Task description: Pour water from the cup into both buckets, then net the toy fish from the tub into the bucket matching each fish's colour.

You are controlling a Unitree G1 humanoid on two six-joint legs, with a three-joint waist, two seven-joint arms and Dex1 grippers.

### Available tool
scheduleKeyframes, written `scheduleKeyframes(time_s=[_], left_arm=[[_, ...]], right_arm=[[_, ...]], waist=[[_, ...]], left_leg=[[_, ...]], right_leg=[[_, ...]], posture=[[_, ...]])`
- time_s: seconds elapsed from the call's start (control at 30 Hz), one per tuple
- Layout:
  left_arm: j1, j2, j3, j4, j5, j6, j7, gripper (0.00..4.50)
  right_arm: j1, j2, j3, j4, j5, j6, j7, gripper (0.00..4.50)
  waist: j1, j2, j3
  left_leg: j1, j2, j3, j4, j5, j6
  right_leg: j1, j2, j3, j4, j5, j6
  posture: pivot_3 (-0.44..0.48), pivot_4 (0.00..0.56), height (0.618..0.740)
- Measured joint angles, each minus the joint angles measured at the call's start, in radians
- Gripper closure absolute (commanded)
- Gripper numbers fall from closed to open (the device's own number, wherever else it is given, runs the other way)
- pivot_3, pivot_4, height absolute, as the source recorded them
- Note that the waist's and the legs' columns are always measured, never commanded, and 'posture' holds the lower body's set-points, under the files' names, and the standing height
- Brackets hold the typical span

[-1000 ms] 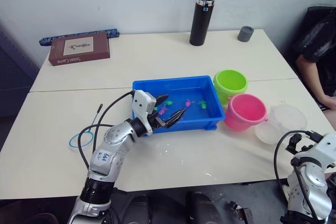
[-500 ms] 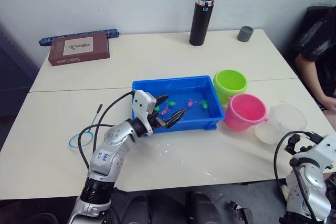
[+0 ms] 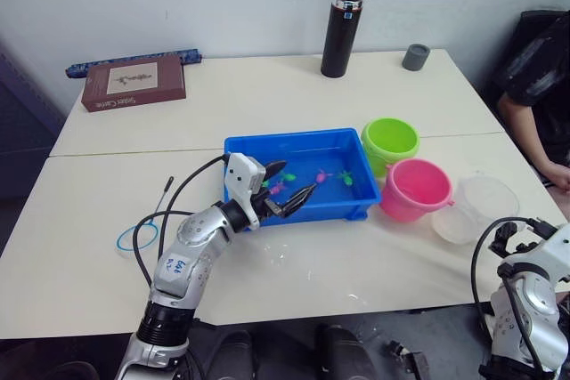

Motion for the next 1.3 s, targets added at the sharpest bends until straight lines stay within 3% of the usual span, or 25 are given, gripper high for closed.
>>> scheduleKeyframes(time_s=[0.77, 1.3], left_arm=[[0.000, -0.010, 0.001, 0.000, 0.019, 0.000, 0.009, 0.00], [0.000, -0.014, 0.000, 0.000, 0.020, 0.000, 0.009, 0.00]], right_arm=[[-0.049, -0.040, 0.000, 0.123, 0.012, -0.024, 0.053, 0.07], [-0.024, -0.019, -0.026, 0.109, 0.130, -0.022, 0.087, 0.07]], waist=[[0.000, 0.000, 0.000], [0.001, 0.000, 0.000]], left_leg=[[0.000, 0.000, 0.001, 0.000, 0.000, 0.000], [0.000, 0.000, 0.000, 0.000, 0.000, 0.000]], right_leg=[[0.000, 0.000, 0.000, 0.000, 0.001, 0.002], [0.000, 0.000, 0.000, 0.000, 0.001, 0.002]], posture=[[0.000, 0.150, 0.740], [0.000, 0.150, 0.740]])
